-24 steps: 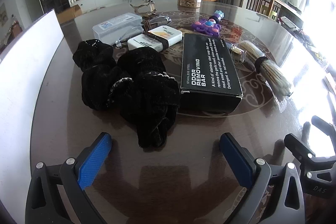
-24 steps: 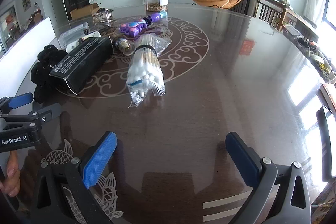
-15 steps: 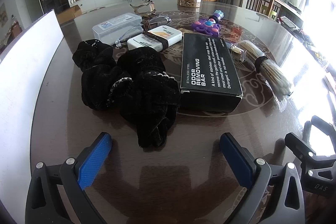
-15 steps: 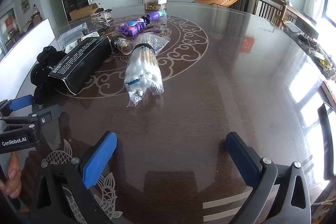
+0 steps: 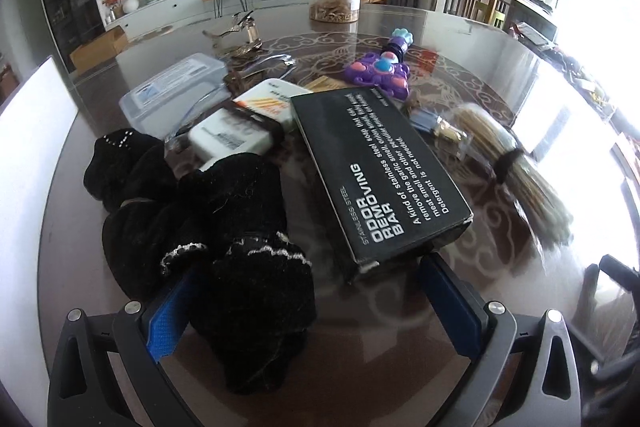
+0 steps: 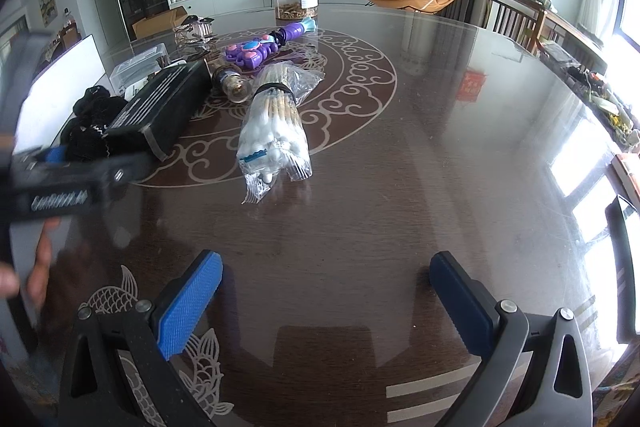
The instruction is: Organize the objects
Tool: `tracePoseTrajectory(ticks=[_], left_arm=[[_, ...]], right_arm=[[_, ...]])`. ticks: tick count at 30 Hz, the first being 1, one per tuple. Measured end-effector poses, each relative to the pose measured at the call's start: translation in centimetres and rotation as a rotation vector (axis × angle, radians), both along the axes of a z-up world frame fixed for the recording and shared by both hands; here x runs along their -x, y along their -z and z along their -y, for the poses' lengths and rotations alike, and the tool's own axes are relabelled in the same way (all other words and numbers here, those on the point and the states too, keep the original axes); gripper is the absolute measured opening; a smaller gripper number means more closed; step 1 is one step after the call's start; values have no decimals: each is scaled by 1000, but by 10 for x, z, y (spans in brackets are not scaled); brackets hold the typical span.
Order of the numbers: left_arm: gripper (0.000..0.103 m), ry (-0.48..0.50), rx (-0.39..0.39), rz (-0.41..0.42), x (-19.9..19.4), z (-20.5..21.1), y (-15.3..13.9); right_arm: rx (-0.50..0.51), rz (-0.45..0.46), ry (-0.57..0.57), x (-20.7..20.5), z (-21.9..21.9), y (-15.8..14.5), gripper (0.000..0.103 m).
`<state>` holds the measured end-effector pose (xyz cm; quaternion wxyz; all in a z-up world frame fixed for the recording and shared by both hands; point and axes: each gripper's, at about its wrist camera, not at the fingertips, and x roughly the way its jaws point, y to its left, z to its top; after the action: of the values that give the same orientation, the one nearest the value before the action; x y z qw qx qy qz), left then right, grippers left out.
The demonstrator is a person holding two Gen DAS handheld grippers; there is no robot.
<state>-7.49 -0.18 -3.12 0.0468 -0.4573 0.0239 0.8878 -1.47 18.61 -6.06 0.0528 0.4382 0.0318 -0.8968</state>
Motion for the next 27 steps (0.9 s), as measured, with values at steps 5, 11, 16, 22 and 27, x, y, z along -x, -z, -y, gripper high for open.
tracePoseTrajectory(ticks=[5, 11, 16, 22, 27], left_arm=[[103, 1, -1, 0, 2, -1, 0], [103, 0, -1, 0, 2, -1, 0], [103, 0, -2, 0, 2, -1, 0], [103, -1, -2, 0, 1, -1, 0], [103, -1, -3, 0, 1, -1, 0]], right_arm=[[0, -1, 0, 0, 0, 0, 103], [0, -1, -1, 0, 1, 1, 103], [0, 0, -4, 1, 2, 1, 103], [0, -1, -3, 2, 3, 1, 103], [-1, -1, -4, 1, 3, 1, 103]])
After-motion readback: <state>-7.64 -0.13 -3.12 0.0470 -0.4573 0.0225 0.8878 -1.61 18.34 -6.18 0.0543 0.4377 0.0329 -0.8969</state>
